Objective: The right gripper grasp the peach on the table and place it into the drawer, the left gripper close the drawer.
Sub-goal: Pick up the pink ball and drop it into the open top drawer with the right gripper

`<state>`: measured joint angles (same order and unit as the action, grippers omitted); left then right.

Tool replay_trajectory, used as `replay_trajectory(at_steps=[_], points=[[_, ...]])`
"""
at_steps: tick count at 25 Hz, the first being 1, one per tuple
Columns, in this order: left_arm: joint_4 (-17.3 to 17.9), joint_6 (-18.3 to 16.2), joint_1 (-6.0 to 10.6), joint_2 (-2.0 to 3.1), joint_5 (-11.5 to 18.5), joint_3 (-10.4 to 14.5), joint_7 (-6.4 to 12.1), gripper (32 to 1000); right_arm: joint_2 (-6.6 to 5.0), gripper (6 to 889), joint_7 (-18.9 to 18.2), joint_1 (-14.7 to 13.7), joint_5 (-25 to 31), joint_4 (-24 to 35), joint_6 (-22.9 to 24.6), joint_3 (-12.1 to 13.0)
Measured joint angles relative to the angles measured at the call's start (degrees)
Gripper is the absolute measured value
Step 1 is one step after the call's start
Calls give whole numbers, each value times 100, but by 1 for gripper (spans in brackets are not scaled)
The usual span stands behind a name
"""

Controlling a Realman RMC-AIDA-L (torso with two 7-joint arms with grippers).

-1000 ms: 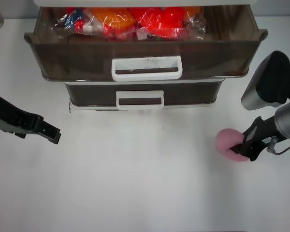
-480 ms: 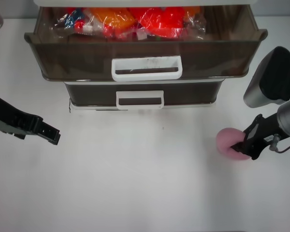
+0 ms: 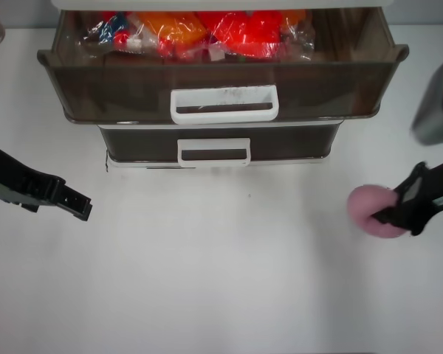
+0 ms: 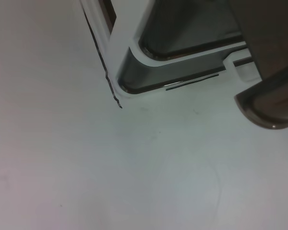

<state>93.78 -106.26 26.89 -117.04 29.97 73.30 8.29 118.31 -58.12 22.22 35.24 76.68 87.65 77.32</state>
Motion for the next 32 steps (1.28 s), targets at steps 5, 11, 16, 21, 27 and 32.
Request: replay_trajectory(at_steps=[5, 11, 16, 21, 27, 32], points=[[0, 0, 32, 1, 0, 0, 5, 859, 0, 54, -249, 25, 299, 631, 1066, -916], [0, -3, 41, 0, 0, -1, 6, 860, -93, 58, -260, 69, 735, 1070, 1652, -1571], [0, -16, 53, 3, -8, -8, 6, 860, -417, 61, -103, 13, 1476, 1284, 1729, -1674], [10, -31, 53, 6, -16, -9, 6, 860, -875, 64, 88, -9, 2482, 1331, 1743, -1708], [30, -41, 53, 7, -11, -9, 6, 860, -1229, 68, 130, 8, 3326, 1540, 1750, -2126], [16, -40, 133, 10, -8, -9, 6, 860, -1381, 71, 277, 73, 4138, 1638, 1754, -2609]])
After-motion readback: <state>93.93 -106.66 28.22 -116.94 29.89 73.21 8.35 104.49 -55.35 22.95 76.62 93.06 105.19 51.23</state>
